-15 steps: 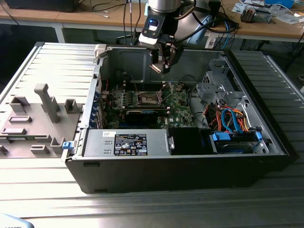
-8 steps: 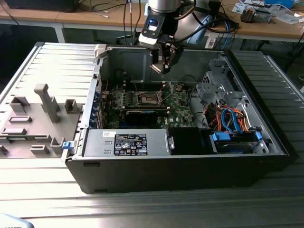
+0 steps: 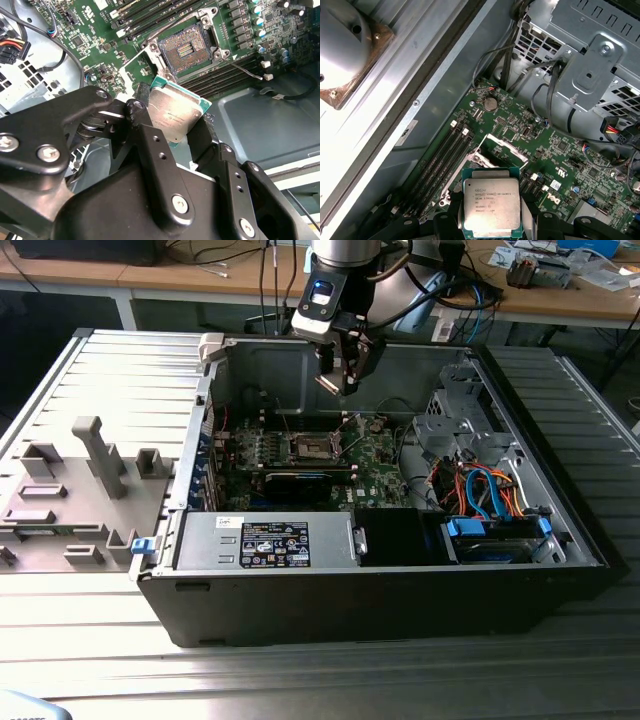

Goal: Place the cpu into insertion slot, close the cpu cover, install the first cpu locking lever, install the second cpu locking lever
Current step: 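Place the cpu into insertion slot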

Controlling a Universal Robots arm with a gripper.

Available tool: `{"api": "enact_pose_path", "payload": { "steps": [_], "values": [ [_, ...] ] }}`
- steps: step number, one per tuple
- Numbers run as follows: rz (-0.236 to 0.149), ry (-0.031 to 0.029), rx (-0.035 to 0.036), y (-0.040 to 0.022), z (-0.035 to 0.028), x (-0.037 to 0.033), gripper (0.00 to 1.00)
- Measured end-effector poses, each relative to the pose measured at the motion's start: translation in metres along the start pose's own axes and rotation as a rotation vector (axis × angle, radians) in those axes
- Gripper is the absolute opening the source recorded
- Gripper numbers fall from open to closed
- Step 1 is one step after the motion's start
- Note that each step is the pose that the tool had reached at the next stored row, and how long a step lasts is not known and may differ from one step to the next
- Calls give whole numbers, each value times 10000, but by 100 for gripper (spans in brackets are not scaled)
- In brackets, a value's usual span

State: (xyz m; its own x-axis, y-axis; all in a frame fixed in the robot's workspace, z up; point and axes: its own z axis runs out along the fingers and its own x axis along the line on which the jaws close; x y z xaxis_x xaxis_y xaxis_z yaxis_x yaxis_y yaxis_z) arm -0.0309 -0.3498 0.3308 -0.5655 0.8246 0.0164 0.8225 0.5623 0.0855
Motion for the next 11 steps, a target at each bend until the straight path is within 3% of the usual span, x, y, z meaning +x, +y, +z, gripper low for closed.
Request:
{"api": "enact_pose_path", "payload": {
  "steps": [11],
  "values": [
    [65,-6,-1,0,2,0,55]
  ]
}}
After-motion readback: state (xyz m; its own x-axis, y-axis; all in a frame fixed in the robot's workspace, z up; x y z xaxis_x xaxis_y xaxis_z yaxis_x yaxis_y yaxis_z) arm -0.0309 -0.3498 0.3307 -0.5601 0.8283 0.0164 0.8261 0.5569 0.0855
